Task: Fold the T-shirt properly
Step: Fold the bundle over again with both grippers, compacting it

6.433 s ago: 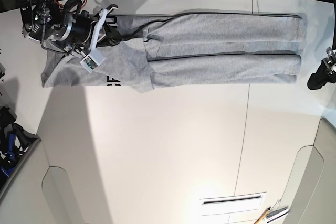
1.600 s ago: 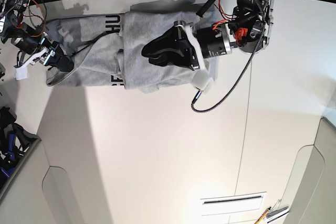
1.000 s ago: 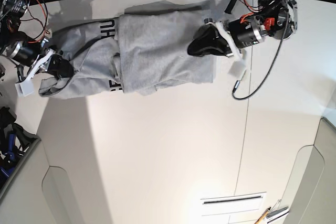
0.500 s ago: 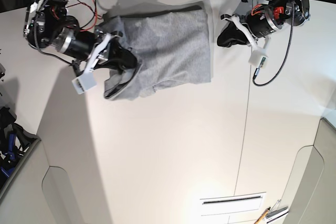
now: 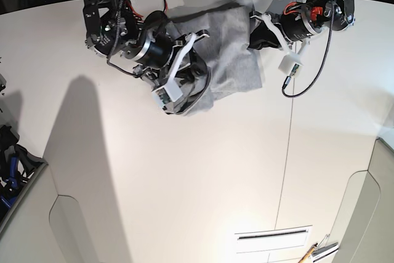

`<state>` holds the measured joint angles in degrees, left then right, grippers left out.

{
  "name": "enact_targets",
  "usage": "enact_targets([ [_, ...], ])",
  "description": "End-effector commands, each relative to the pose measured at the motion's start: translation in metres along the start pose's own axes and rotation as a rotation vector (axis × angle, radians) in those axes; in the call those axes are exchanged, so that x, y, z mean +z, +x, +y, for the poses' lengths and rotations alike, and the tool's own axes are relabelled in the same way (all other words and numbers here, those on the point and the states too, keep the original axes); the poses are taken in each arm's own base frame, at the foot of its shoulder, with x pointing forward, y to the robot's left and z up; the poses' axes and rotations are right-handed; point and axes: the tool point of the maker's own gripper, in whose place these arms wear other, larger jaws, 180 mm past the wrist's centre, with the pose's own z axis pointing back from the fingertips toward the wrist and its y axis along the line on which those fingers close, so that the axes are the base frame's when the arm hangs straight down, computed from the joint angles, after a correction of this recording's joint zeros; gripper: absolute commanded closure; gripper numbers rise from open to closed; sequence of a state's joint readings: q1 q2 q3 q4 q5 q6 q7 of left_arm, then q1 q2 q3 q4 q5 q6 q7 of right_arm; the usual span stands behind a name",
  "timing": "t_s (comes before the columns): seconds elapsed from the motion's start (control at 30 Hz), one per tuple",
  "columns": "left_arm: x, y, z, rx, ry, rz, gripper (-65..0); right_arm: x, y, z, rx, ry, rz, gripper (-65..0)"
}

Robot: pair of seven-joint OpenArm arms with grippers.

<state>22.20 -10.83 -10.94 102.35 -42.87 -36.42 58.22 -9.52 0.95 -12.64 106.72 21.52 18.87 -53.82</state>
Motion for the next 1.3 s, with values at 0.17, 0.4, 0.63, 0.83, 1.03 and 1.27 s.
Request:
enact_targets([
  [0.17, 0.003, 0.009, -0.001, -0.010, -0.008, -0.034, 0.0, -0.004, 0.017, 0.030, 0.047, 0.081, -0.064, 0.0],
  [0.4, 0.003, 0.009, -0.001, -0.009, -0.008, -0.034, 0.0, -0.004, 0.023, 0.030, 0.050, 0.083, -0.090, 0.0],
  [0.63, 0.003, 0.009, -0.001, -0.009, -0.008, -0.034, 0.0, -0.001, 0.041, 0.041, 0.055, 0.158, -0.139, -20.3],
  [0.83, 0.003, 0.009, -0.001, -0.009, -0.008, -0.033, 0.0, -0.002, 0.054, 0.052, 0.056, 0.198, -0.168, -20.2],
  [1.03, 0.003, 0.009, -0.001, -0.010, -0.008, -0.034, 0.0, -0.002, 0.062, 0.076, 0.036, 0.284, -0.198, -20.2],
  [1.27, 0.012, 0.022, 0.003, 0.014, -0.019, -0.087, 0.0, -0.006, 0.074, 0.052, 0.213, 0.155, -0.175, -20.2],
])
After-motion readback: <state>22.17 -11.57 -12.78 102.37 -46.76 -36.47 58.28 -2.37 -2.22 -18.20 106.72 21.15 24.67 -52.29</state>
